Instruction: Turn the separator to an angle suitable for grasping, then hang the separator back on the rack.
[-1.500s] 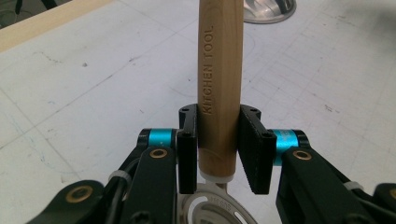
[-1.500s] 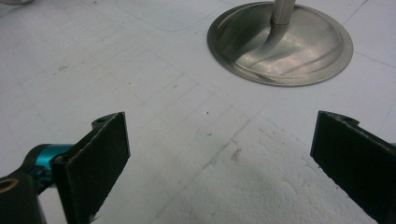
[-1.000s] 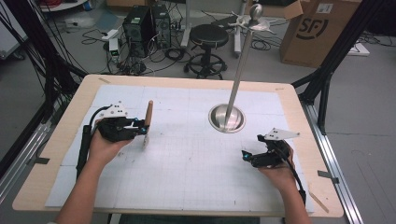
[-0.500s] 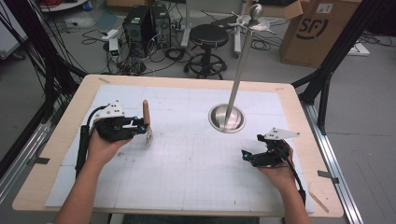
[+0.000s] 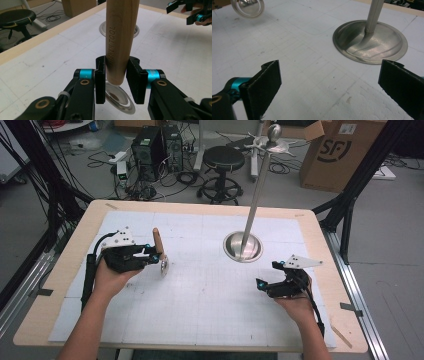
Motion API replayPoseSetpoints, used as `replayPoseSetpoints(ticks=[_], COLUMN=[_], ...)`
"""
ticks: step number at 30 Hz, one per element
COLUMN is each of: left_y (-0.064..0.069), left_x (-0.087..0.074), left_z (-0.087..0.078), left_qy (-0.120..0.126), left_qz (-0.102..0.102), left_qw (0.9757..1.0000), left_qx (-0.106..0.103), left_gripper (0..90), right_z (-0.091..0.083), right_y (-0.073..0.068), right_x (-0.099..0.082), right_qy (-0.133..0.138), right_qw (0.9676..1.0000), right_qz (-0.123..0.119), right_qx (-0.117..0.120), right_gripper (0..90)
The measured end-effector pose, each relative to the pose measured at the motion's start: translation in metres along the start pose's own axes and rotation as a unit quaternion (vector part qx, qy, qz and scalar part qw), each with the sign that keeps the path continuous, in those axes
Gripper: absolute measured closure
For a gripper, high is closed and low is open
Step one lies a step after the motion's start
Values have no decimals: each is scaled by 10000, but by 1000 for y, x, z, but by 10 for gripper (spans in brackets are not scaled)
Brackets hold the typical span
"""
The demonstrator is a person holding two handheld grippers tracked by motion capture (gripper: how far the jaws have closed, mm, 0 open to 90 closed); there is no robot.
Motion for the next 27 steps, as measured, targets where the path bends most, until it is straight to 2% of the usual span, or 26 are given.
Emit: replayPoseSetpoints(ticks=[7,17,27], left_y=[5,3,5], left_x=[5,7,13], left_z=[-1,-4,1], left_qy=[75,139,176], left_qz=[22,10,-26], left_qw=[9999,9999,9997], left_qx=[-99,-78,-172], left_gripper=[703,703,703], right_z=[0,0,-5], right_y=[2,2,2], right_x=[0,-1,-3], right_qy=[2,-27,-17], right_qw=[10000,10000,10000], right_qz=[22,58,73], right_qx=[-7,9,-41], right_gripper=[33,33,33])
Point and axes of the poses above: each handheld gripper's, and its own axes: z roughly forward along the jaws, x roughly out of its top, y roughly to its right, the point moved 10 cm from there along z, roughly forward along the jaws, and after that the axes turned 2 degrees about -x, right-handed, at the moved point
